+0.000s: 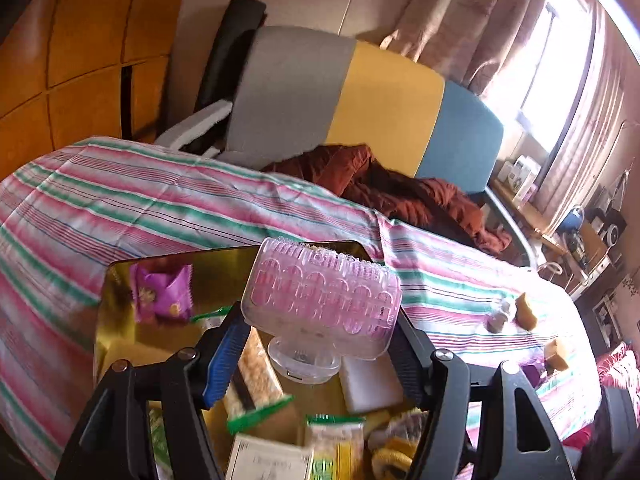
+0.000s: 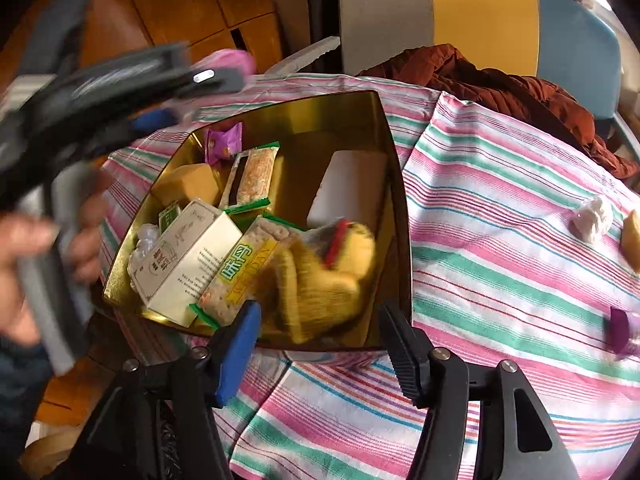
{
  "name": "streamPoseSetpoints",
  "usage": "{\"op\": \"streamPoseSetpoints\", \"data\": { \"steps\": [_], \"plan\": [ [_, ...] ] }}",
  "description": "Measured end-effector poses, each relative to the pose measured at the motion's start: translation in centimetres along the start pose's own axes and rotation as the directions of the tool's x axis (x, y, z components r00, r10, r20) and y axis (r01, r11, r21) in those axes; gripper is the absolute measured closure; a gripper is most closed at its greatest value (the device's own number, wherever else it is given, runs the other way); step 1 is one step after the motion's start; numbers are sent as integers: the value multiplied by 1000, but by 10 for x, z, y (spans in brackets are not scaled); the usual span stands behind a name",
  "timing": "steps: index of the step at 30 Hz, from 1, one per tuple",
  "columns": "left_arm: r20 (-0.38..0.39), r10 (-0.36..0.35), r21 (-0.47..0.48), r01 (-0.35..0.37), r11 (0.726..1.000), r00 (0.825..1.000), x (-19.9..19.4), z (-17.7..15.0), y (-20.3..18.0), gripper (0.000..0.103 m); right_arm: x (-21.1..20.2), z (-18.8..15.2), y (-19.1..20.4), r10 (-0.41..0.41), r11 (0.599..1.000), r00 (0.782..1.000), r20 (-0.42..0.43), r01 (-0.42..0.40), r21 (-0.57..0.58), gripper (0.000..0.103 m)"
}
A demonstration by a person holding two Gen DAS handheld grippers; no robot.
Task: Organize objects
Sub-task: 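Open both tools to drop the roller and knitted bundle into the tray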
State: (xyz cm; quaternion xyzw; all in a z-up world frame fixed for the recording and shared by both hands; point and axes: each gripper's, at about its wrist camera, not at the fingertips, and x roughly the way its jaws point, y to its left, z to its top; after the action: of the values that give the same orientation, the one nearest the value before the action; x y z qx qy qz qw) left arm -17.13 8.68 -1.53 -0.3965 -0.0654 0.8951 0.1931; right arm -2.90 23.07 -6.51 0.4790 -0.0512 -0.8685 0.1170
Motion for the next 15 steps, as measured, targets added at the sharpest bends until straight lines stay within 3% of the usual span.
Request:
{"op": "streamPoseSetpoints", "data": {
  "steps": [5,15],
  "plan": [
    [24,27,-33,-27,999,999,-1,-1,6,22,-7,-2,3,5,1000,1000,13,-5,0,37],
    [16,87,-13,-87,996,996,-42,-45,17,22,-21,-7,14,10,1000,999,50,-9,-10,24]
  ]
}}
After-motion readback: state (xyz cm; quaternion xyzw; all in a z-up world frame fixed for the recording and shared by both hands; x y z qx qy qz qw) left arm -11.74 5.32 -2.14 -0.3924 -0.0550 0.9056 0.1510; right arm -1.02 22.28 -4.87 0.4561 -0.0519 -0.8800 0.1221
